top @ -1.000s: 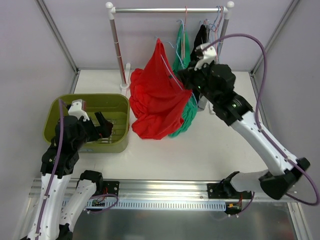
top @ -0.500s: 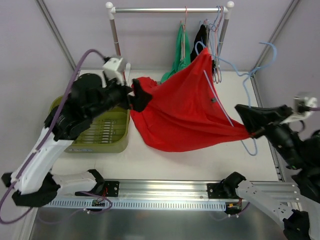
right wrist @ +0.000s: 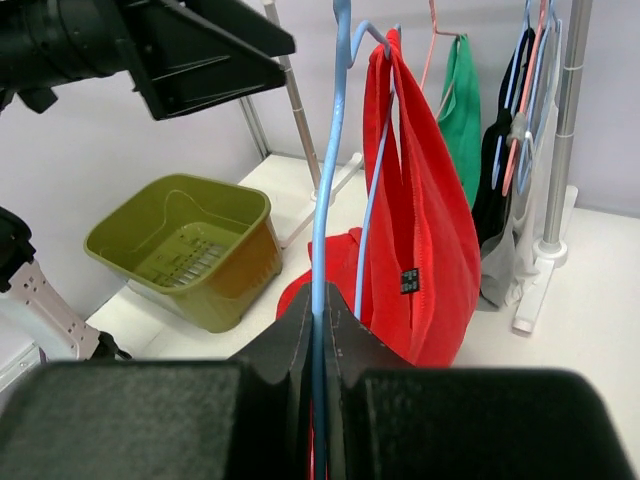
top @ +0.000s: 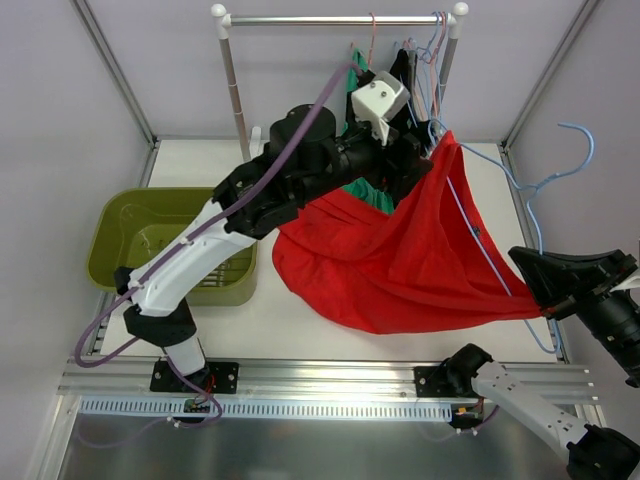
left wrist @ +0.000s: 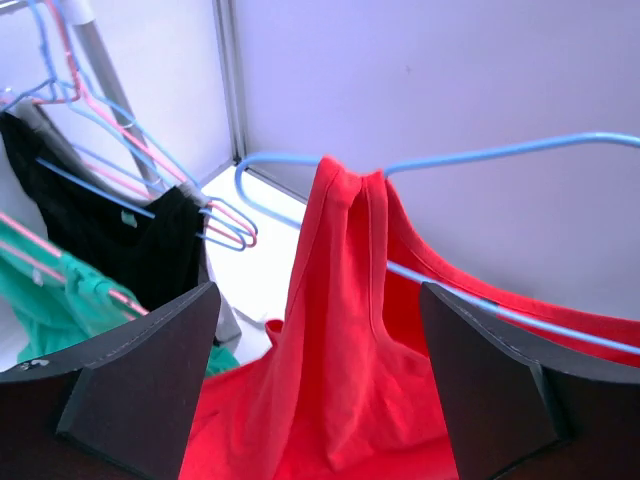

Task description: Remove the tank top from the hanger

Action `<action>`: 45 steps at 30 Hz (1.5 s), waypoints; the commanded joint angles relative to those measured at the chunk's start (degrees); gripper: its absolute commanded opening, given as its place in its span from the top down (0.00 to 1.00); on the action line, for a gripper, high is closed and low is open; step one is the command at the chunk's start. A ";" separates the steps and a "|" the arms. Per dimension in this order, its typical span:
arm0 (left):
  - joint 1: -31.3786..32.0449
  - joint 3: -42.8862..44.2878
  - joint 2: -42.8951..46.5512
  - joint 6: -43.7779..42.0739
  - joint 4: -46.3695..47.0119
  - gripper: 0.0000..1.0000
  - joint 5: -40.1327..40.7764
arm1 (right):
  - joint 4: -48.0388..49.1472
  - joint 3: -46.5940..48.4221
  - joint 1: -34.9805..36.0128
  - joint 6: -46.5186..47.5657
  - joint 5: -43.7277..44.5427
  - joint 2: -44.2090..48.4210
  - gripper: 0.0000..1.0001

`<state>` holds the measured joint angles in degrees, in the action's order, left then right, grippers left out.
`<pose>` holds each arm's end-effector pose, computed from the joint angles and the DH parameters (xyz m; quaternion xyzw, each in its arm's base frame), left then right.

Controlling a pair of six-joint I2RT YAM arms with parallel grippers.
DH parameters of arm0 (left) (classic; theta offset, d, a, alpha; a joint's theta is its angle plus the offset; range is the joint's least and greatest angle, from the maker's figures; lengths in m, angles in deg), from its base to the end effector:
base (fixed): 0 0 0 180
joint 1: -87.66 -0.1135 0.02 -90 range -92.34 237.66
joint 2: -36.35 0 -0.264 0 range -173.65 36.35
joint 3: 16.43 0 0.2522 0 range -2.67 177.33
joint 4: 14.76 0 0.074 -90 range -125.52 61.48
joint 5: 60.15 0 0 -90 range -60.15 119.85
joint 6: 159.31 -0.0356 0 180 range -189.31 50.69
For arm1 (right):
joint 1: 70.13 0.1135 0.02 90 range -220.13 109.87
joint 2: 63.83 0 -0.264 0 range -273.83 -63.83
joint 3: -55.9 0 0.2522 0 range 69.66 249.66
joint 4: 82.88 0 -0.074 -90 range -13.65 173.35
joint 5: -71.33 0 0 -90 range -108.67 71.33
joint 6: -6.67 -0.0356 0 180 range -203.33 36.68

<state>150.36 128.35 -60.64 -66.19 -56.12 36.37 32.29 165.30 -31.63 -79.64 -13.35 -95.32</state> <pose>0.1551 -0.2916 0.5746 0.2937 0.5984 -0.3727 0.6456 -0.0337 -0.0310 0.5228 -0.1897 0.5927 0.2064 0.7550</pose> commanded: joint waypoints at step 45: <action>-2.56 -3.83 -3.92 4.52 11.95 1.00 27.29 | -1.92 -4.22 0.17 6.58 -11.42 2.12 1.00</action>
<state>150.45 125.86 -67.54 -66.26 -47.09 47.63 29.86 162.35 -31.63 -77.54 -17.39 -94.55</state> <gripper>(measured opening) 0.011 0.034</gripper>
